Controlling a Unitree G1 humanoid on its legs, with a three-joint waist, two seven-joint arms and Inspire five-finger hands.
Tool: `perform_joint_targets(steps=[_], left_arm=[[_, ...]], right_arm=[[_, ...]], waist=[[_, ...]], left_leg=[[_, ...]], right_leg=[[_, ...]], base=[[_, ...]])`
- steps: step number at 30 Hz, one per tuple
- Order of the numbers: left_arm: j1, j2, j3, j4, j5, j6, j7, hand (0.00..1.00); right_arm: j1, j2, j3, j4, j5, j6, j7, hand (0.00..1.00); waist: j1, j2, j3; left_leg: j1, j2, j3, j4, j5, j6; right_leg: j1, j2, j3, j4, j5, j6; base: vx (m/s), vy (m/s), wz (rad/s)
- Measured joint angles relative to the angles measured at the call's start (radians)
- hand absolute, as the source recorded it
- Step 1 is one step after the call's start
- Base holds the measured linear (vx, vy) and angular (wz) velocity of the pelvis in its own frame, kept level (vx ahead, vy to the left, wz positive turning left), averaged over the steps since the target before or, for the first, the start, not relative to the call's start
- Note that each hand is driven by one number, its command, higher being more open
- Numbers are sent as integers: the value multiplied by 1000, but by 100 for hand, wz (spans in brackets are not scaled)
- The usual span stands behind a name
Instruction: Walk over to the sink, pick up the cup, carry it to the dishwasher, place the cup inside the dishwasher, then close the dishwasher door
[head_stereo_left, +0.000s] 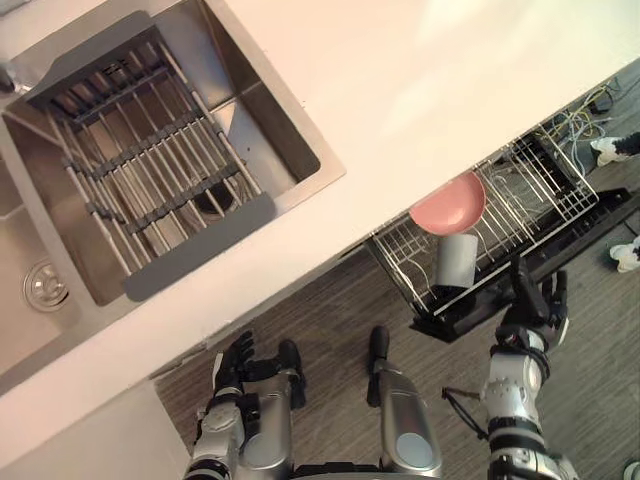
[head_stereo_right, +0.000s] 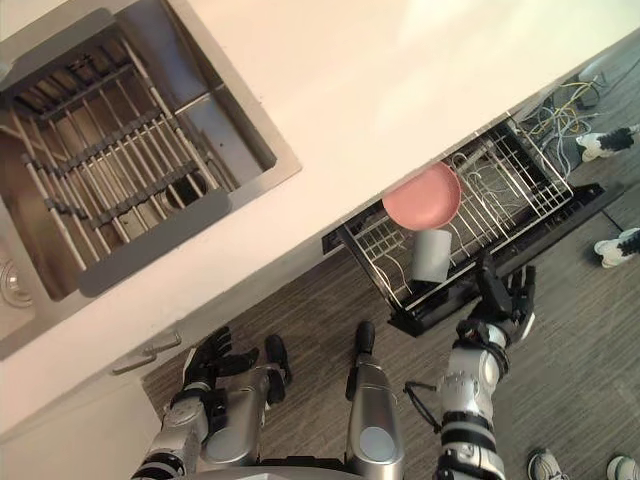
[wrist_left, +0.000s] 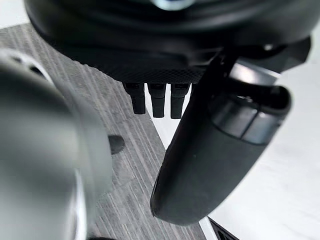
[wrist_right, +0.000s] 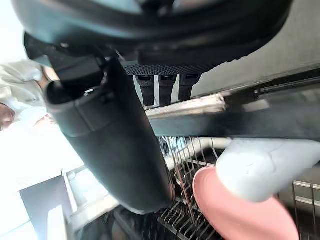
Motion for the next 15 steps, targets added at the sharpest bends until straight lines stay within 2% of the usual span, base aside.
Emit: perform_joint_targets(steps=[2, 4, 6, 9, 11, 13, 15], left_arm=[[0, 0, -4, 10, 1, 5, -1, 90], [0, 0, -16, 9, 2, 7, -1, 90], [0, 5, -16, 3, 3, 6, -1, 90], [0, 15, -16, -10, 15, 6, -3, 90], [0, 15, -20, -18, 22, 6, -12, 90], [1, 15, -20, -22, 25, 7, -22, 90], [1, 16, -19, -32, 41, 7, -24, 90]], right_arm=[[-56, -23, 42, 1, 41, 1, 17, 90], [-123, -48, 77, 3, 77, 9, 32, 90], [-158, -55, 115, 2, 98, 16, 53, 90], [-205, -63, 208, -5, 137, 46, 120, 90], [-222, -63, 251, -5, 159, 70, 128, 90], [-209, -57, 251, -2, 166, 66, 132, 90], [-207, -96, 272, 14, 162, 86, 139, 90]], waist=[[3, 23, 0], [18, 61, -2], [24, 79, -4], [30, 81, -4], [37, 82, -4], [41, 82, -4], [40, 82, -4]], left_leg=[[-6, -17, -41, -19, 13, 0], [-7, -29, -79, -44, 36, -2], [-5, -30, -97, -68, 63, -2], [3, -28, -122, -103, 99, -16], [12, -26, -133, -117, 110, -21], [22, -25, -138, -123, 113, -22], [33, -27, -140, -130, 117, -21]], right_leg=[[0, -3, -10, -15, 13, -4], [0, -3, -20, -25, 24, -10], [1, -1, -35, -25, 27, -13], [4, 7, -60, -25, 28, -21], [14, 10, -73, -26, 26, -25], [25, 11, -79, -26, 25, -26], [34, 11, -80, -26, 24, -26]], base=[[-101, 15, 15], [-74, -2, 12], [-45, -24, 19], [-12, -45, 20], [-8, -29, 19], [-10, -3, 9], [-11, 10, 2]])
